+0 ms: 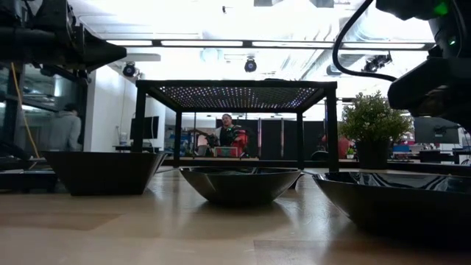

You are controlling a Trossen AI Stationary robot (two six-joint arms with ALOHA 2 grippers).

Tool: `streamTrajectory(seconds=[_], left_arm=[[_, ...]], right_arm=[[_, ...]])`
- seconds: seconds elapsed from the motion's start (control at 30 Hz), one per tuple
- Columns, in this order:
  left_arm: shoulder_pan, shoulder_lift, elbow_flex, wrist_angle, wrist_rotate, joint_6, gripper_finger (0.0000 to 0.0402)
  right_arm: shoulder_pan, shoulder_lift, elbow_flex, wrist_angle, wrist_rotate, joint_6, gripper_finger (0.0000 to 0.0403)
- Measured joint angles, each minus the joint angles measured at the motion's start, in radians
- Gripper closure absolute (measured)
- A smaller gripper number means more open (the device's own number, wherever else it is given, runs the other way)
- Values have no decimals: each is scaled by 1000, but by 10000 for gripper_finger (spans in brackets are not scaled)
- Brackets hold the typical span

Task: Pick & Place Mini shaped plates
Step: Put the black leaf-shaped plate on the shelf

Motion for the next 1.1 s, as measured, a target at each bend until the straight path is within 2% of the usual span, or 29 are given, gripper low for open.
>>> streamTrajectory(seconds=[0.67, 0.8, 1.1], left_arm=[[0, 0, 0, 0, 0, 0, 369], [0, 0, 0, 0, 0, 0, 369], [0, 0, 0, 0, 0, 0, 369]], right_arm=[[0, 41, 0, 32, -19, 26, 286], [0, 41, 0, 31, -21, 24, 307], [0, 40, 2, 29, -25, 3, 386]])
